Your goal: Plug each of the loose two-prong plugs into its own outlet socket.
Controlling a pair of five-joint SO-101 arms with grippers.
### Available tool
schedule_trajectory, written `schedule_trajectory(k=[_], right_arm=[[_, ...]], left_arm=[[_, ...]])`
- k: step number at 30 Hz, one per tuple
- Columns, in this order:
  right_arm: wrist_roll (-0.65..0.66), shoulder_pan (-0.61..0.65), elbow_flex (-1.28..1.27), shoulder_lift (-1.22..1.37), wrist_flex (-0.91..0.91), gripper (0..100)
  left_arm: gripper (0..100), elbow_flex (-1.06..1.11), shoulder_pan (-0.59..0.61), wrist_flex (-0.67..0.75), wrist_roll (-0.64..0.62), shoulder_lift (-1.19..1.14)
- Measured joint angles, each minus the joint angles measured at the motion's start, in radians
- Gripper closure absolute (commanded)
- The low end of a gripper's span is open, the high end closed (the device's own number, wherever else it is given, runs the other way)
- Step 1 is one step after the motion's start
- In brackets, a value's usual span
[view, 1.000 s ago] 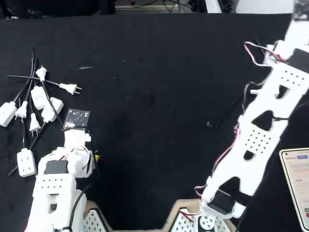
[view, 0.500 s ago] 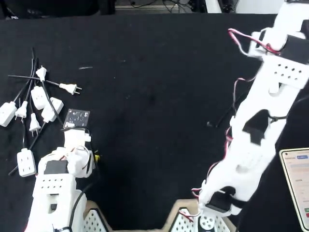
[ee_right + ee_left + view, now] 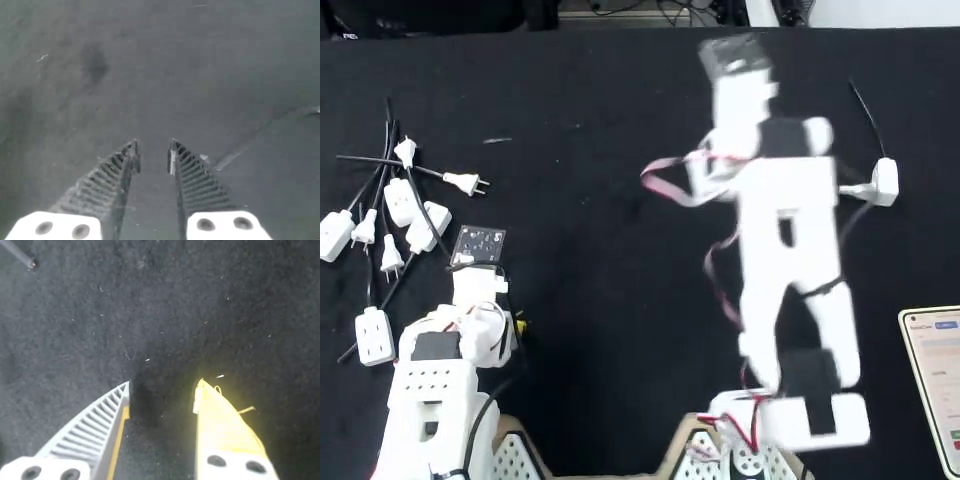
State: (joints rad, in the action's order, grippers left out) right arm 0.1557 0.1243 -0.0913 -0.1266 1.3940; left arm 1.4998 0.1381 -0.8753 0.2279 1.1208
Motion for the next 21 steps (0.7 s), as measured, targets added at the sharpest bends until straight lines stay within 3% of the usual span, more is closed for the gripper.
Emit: schedule_trajectory(k=[8, 16, 21], right_arm=[[0.000, 0.158, -0.457, -0.066, -0.350, 91.5], [-0.003, 0.201, -0.784, -0.068, -0.835, 91.4], [-0.003, 0.239, -0.893, -0.083, -0.977, 91.4]], left_arm=[[78, 0.000, 0.000, 0.000, 0.000, 0.000], [78, 0.000, 0.000, 0.000, 0.000, 0.000], [78, 0.000, 0.000, 0.000, 0.000, 0.000]])
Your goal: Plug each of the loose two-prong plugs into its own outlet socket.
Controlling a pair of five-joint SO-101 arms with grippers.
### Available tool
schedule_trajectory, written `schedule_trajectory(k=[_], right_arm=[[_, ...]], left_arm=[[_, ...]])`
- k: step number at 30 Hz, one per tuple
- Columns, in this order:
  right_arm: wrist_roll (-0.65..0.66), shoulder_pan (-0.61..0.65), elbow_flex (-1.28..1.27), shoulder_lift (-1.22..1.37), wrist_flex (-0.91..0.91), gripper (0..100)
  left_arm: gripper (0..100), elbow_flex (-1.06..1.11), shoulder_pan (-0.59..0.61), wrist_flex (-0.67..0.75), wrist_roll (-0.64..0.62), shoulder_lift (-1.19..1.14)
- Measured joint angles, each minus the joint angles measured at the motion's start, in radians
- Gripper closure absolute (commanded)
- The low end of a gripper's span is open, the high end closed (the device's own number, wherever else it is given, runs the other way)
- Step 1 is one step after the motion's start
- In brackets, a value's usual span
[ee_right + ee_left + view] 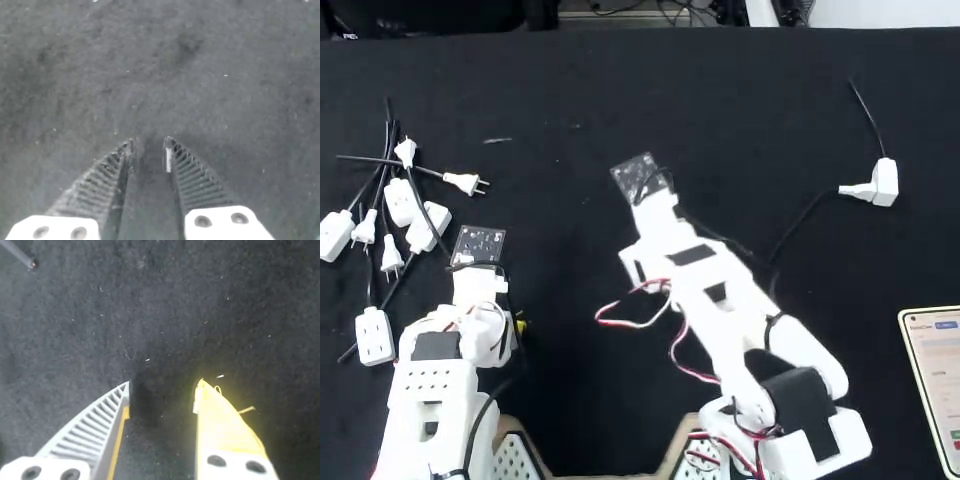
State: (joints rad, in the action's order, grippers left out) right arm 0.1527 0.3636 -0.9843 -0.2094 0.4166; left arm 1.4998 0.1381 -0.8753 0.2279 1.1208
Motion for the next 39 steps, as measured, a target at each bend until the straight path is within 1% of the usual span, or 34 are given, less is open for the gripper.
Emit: schedule_trajectory(k=[14, 17, 19, 22, 24, 28, 31, 34, 37, 39], right_arm=[[0.000, -0.002, -0.002, -0.014, -0.021, 91.5], [0.000, -0.002, -0.002, -0.014, -0.021, 91.5], [0.000, -0.002, -0.002, -0.014, -0.021, 91.5], [0.000, -0.002, -0.002, -0.014, -0.021, 91.5], [0.000, -0.002, -0.002, -0.014, -0.021, 91.5], [0.000, -0.002, -0.002, -0.014, -0.021, 91.4], [0.000, -0.002, -0.002, -0.014, -0.021, 91.4], [0.000, -0.002, -0.006, -0.014, -0.048, 91.4], [0.000, -0.002, -0.006, -0.014, -0.052, 91.5], [0.000, -0.002, -0.006, -0.014, -0.052, 91.5]], left_arm=[[78, -0.006, 0.000, -0.005, 0.000, 0.000], [78, -0.084, -0.002, -0.074, 0.000, 0.000], [78, -0.163, 0.025, -0.121, 0.005, 0.000], [78, -0.284, 0.115, -0.144, 0.066, 0.000], [78, -0.358, 0.201, -0.147, 0.107, 0.000], [78, -0.459, 0.364, -0.173, 0.133, 0.000], [78, -0.497, 0.462, -0.236, 0.135, -0.002], [78, -0.503, 0.566, -0.249, 0.135, -0.002], [73, -0.503, 0.675, -0.219, 0.135, -0.002], [69, -0.503, 0.723, -0.213, 0.141, -0.002]])
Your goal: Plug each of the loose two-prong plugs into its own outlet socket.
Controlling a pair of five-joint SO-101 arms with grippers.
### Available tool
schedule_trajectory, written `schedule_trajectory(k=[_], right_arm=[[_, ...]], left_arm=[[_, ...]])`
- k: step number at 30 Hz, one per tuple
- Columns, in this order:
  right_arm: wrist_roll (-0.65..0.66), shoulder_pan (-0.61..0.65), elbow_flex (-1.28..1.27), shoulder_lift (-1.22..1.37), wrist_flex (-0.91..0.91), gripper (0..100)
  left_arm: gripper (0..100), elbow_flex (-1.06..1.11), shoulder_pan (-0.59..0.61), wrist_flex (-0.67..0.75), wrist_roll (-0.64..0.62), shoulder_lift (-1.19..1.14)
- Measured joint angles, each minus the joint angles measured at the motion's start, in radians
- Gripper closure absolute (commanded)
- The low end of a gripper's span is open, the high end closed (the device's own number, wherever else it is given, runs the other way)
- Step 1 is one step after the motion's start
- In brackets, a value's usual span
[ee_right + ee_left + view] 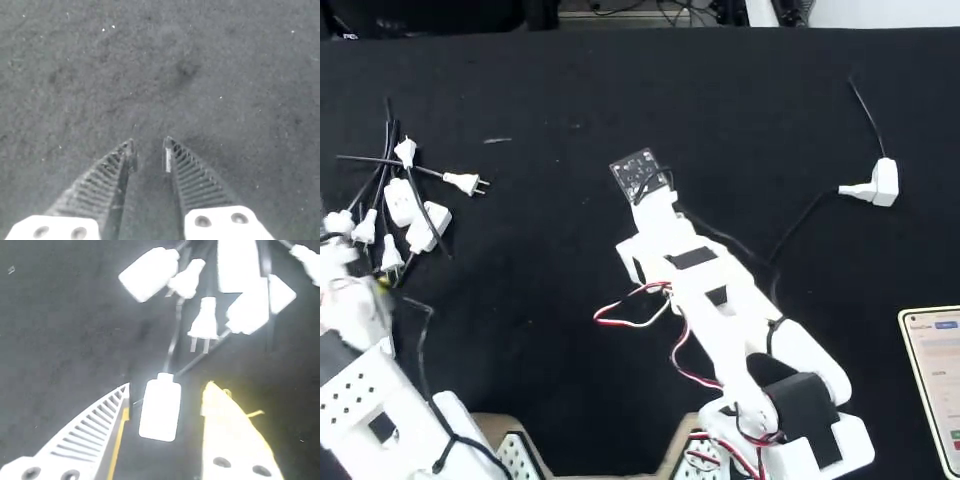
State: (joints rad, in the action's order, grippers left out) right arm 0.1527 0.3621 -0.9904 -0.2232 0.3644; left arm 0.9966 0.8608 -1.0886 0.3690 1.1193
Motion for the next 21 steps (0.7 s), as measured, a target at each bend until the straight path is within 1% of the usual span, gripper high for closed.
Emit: schedule_trajectory(k=[3, 7, 13, 16, 21], right_arm=[[0.000, 0.000, 0.000, 0.000, 0.000, 91.5], [0.000, 0.000, 0.000, 0.000, 0.000, 91.5], [0.000, 0.000, 0.000, 0.000, 0.000, 91.6], [0.000, 0.000, 0.000, 0.000, 0.000, 91.6], [0.000, 0.000, 0.000, 0.000, 0.000, 91.6]], left_arm=[[70, 0.000, 0.018, 0.000, 0.003, 0.000], [71, -0.002, 0.020, 0.000, 0.052, -0.006], [70, -0.109, 0.021, -0.005, 0.075, -0.252], [70, -0.221, 0.021, -0.084, 0.121, -0.410], [70, -0.387, 0.025, -0.233, 0.238, -0.638]])
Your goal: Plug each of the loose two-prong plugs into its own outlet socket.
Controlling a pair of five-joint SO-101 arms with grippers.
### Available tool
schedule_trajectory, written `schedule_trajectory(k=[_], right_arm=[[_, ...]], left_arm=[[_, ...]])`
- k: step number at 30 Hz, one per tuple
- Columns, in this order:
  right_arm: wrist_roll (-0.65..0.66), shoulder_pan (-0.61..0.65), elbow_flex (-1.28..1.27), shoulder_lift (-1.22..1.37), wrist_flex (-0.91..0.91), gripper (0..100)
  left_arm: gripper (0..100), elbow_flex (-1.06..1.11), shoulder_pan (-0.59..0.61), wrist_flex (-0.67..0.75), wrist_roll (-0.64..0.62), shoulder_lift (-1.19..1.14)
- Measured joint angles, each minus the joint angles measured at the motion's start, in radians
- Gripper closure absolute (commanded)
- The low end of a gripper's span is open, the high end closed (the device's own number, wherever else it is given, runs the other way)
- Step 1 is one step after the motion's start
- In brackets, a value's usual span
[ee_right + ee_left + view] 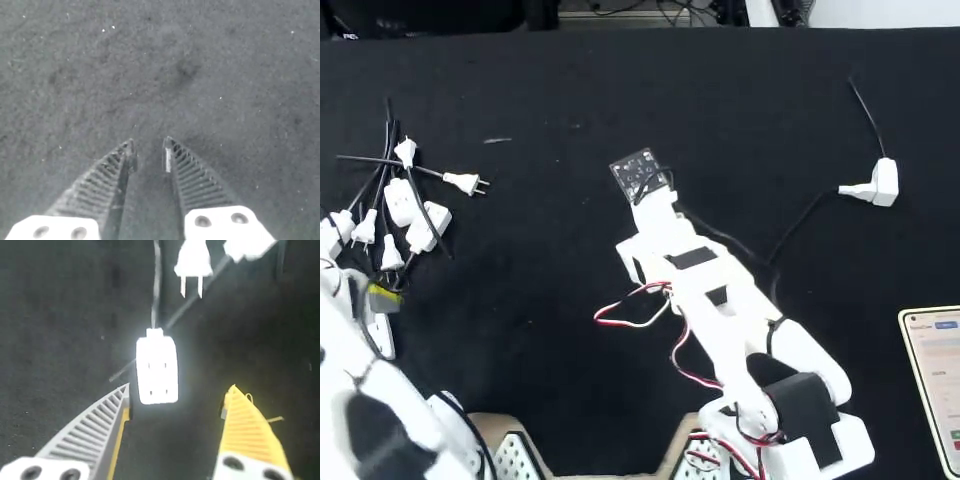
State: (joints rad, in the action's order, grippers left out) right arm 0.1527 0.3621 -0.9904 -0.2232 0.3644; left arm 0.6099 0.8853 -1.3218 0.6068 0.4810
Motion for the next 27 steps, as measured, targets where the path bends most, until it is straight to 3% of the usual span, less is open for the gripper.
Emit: schedule_trajectory(k=[11, 23, 27], right_arm=[[0.000, 0.000, -0.011, 0.000, 0.000, 91.6], [0.000, 0.000, -0.011, 0.000, 0.000, 91.6], [0.000, 0.000, -0.011, 0.000, 0.000, 91.6]], left_arm=[[70, -0.064, 0.006, -0.020, 0.026, -0.196], [71, 0.005, 0.063, 0.186, 0.060, -0.206], [76, 0.057, 0.064, 0.247, 0.061, -0.207]])
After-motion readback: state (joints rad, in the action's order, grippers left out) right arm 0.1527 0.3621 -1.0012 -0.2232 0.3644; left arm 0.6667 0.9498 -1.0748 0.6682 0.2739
